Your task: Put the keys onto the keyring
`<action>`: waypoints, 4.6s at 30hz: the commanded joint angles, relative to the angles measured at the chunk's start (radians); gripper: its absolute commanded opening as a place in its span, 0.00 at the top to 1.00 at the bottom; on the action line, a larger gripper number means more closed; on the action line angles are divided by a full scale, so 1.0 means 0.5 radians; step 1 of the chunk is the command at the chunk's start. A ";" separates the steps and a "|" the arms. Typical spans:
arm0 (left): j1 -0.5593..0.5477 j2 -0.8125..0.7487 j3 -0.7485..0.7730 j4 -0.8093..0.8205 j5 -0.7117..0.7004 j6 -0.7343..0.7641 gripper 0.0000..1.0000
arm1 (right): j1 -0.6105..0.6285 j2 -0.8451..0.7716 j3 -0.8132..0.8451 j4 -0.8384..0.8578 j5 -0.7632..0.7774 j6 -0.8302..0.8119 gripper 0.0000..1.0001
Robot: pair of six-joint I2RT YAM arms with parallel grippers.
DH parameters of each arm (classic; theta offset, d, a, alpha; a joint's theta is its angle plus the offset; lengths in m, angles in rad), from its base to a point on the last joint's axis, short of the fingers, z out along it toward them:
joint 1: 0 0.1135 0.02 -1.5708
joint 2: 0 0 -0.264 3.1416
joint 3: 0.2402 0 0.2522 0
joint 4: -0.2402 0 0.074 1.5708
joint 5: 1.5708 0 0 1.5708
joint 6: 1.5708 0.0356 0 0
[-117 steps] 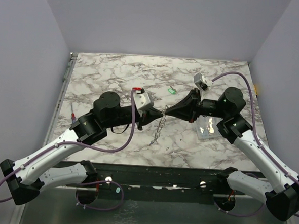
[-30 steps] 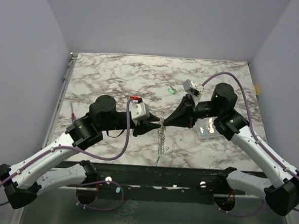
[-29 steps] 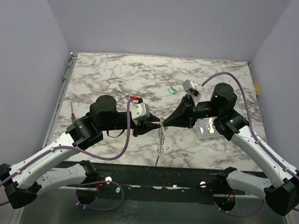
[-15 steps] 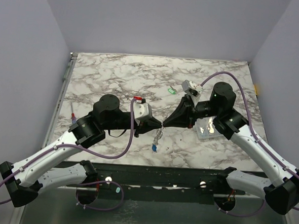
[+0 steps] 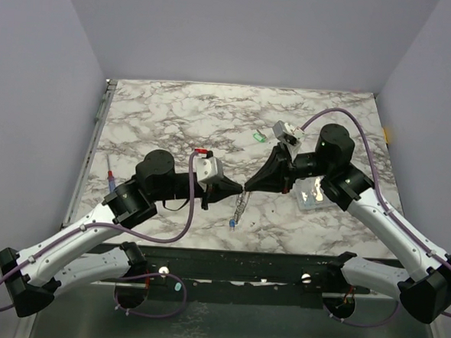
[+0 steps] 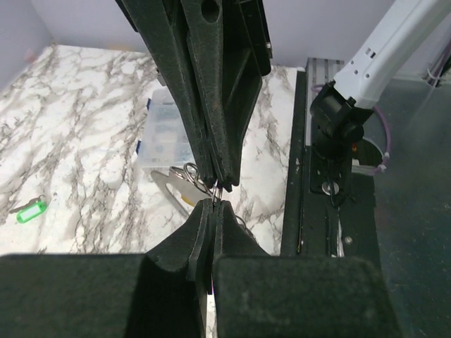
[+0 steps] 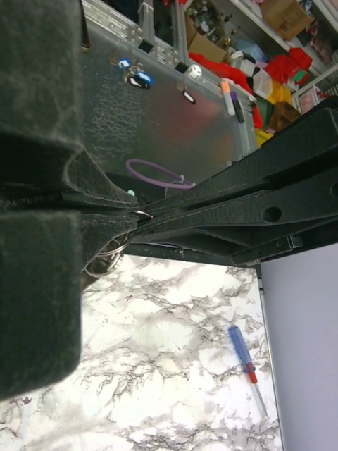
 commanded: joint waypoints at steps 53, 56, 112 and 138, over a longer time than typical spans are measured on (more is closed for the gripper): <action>-0.004 -0.847 -0.982 0.565 -0.368 0.781 1.00 | -0.238 1.392 0.915 -0.854 2.467 0.784 0.37; -0.004 -0.849 -0.991 0.580 -0.349 0.774 1.00 | -0.310 1.514 0.967 -0.807 2.472 0.791 0.39; -0.005 -0.781 -1.009 0.654 -0.295 0.725 1.00 | -0.600 2.283 1.264 -0.441 2.004 0.943 0.58; -0.005 -0.775 -1.009 0.654 -0.305 0.719 1.00 | -0.622 2.337 1.152 -0.300 1.825 1.060 0.80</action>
